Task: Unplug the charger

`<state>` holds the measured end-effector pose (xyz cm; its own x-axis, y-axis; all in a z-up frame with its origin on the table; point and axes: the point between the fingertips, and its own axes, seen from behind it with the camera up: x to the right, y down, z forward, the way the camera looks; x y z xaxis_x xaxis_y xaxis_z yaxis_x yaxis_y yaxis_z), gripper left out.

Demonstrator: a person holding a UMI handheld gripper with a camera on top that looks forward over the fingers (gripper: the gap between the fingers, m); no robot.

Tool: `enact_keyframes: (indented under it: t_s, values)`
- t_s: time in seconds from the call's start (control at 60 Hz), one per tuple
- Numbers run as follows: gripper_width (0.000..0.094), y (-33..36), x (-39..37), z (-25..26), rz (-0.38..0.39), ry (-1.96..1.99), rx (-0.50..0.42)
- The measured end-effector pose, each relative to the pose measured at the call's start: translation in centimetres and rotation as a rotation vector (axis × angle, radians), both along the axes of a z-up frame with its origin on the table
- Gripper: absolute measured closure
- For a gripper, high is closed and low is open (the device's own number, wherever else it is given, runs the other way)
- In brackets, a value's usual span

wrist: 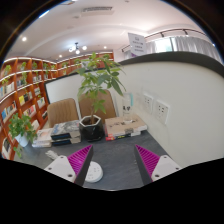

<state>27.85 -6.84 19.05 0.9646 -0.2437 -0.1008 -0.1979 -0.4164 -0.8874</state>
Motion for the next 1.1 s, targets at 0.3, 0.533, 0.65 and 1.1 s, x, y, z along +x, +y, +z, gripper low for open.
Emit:
enact_keyframes:
  t_s: [0.3, 0.533, 0.65, 1.1]
  values:
    - [0.0093, -9.8, -15.5, 4.2, 0.124, -0.012, 0.020]
    - [0.0087, -15.5, -24.3, 2.7, 0.240, -0.014, -0.021]
    - [0.0087, -17.1, -26.3, 2.5, 0.277, -0.035, -0.024]
    - [0.0087, -20.1, -27.1, 0.4, 0.300, -0.057, -0.054]
